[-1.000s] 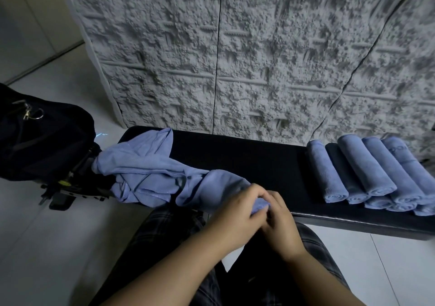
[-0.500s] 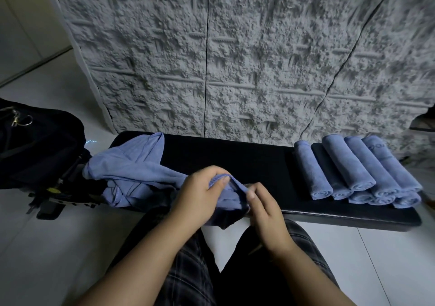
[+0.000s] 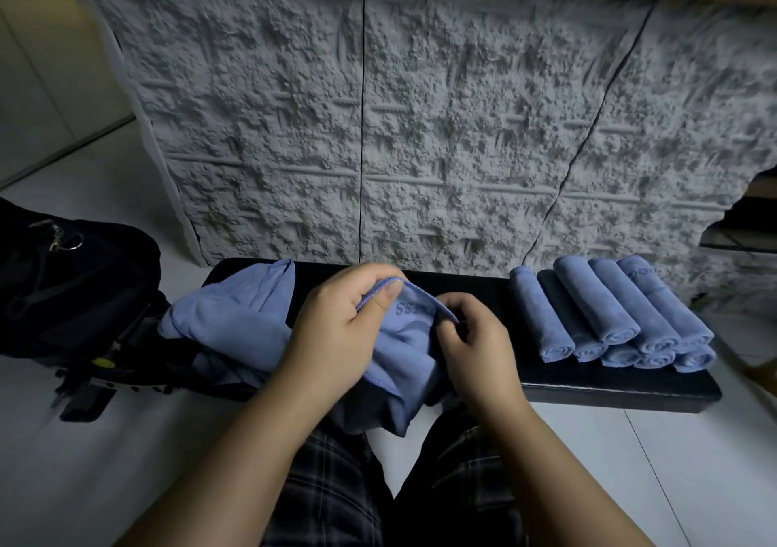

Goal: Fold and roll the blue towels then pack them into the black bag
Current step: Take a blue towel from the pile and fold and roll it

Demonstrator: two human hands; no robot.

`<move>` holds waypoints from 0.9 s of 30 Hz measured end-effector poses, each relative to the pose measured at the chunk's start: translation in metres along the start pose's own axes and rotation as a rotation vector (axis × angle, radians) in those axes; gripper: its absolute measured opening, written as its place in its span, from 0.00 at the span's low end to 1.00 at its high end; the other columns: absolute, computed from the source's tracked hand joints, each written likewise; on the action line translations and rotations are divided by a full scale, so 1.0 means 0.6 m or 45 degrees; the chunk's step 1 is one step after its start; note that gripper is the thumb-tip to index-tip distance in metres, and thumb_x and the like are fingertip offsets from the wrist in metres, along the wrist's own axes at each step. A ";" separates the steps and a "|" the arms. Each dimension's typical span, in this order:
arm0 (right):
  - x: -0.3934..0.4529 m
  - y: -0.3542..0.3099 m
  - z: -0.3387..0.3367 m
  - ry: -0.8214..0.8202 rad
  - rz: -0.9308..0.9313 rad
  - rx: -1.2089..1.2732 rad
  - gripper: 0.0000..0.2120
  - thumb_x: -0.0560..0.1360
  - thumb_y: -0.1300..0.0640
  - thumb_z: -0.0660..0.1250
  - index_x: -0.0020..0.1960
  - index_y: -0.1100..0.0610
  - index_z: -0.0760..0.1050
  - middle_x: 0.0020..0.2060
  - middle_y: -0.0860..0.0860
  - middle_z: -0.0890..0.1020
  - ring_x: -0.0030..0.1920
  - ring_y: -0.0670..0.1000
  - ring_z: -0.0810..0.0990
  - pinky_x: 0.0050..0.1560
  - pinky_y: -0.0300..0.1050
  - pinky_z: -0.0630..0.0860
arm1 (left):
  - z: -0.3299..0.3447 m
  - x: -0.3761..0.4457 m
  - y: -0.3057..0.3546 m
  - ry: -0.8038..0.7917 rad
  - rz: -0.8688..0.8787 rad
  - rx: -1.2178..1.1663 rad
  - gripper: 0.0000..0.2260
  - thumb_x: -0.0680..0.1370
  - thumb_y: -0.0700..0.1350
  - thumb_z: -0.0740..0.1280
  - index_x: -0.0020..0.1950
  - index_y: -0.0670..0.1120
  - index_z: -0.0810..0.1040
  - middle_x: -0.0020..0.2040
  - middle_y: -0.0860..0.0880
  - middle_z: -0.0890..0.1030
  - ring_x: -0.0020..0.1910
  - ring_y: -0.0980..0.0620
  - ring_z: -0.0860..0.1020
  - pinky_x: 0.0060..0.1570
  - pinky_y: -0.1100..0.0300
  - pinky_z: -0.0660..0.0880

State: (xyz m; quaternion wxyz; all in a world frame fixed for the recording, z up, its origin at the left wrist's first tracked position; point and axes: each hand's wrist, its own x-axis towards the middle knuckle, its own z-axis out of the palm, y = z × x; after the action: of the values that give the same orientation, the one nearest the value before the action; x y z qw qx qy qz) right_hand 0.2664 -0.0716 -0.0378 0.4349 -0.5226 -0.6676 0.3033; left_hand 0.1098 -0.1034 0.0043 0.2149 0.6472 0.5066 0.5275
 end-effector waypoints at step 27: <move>0.000 -0.069 0.005 -0.201 0.119 0.325 0.07 0.74 0.58 0.69 0.42 0.63 0.79 0.33 0.57 0.81 0.35 0.46 0.75 0.36 0.43 0.70 | 0.010 -0.002 -0.006 -0.146 -0.079 -0.393 0.23 0.65 0.54 0.71 0.57 0.63 0.68 0.53 0.62 0.78 0.54 0.60 0.77 0.52 0.63 0.74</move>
State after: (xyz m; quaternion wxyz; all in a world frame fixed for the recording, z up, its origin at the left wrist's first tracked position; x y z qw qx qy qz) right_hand 0.2455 -0.0826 -0.0035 0.4293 -0.4681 -0.6308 0.4458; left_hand 0.1136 -0.1016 -0.0012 0.3565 0.6196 0.4263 0.5544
